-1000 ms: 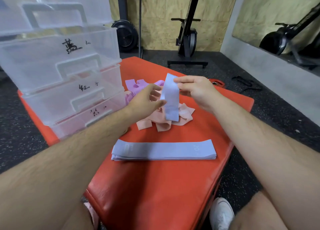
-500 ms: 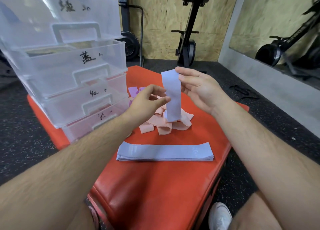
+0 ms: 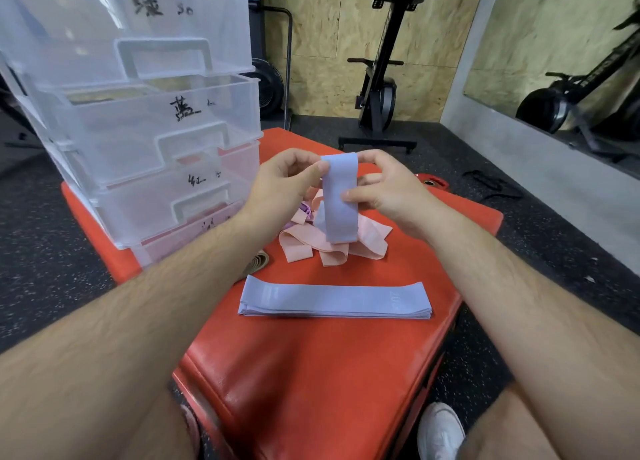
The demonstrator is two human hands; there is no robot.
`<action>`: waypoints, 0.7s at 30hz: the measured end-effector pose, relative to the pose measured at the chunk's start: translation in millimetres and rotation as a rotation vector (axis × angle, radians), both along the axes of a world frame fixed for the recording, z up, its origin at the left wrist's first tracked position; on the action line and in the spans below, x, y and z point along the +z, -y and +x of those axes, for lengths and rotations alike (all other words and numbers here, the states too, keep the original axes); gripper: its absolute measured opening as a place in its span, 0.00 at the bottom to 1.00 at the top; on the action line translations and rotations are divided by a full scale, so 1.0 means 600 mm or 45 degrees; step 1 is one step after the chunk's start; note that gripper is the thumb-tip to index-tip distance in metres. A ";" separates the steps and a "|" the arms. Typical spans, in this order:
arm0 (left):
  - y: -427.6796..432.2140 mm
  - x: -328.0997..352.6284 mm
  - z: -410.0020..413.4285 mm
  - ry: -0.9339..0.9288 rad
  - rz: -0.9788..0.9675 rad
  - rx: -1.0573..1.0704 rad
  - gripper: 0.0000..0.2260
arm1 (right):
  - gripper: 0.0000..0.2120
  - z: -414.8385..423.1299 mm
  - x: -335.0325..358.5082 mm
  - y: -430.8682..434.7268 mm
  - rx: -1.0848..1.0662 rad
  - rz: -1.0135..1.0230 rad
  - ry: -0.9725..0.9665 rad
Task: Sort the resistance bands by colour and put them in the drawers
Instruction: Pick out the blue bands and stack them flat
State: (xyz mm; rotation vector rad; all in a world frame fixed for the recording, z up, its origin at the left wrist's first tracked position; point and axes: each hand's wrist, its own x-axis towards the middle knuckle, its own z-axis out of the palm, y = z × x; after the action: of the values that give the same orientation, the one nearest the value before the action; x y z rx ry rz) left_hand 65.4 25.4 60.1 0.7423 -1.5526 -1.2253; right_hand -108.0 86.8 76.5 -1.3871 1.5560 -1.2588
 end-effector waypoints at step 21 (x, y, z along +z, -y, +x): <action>0.019 -0.022 0.015 0.571 -0.443 0.098 0.17 | 0.09 -0.001 0.000 0.009 -0.013 -0.052 -0.061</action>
State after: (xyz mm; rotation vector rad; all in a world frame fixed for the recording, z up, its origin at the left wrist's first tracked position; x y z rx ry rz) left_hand 74.7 13.8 46.8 0.8714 -2.0154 -0.7285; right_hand -108.3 81.2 76.8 -1.4468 1.5790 -1.2787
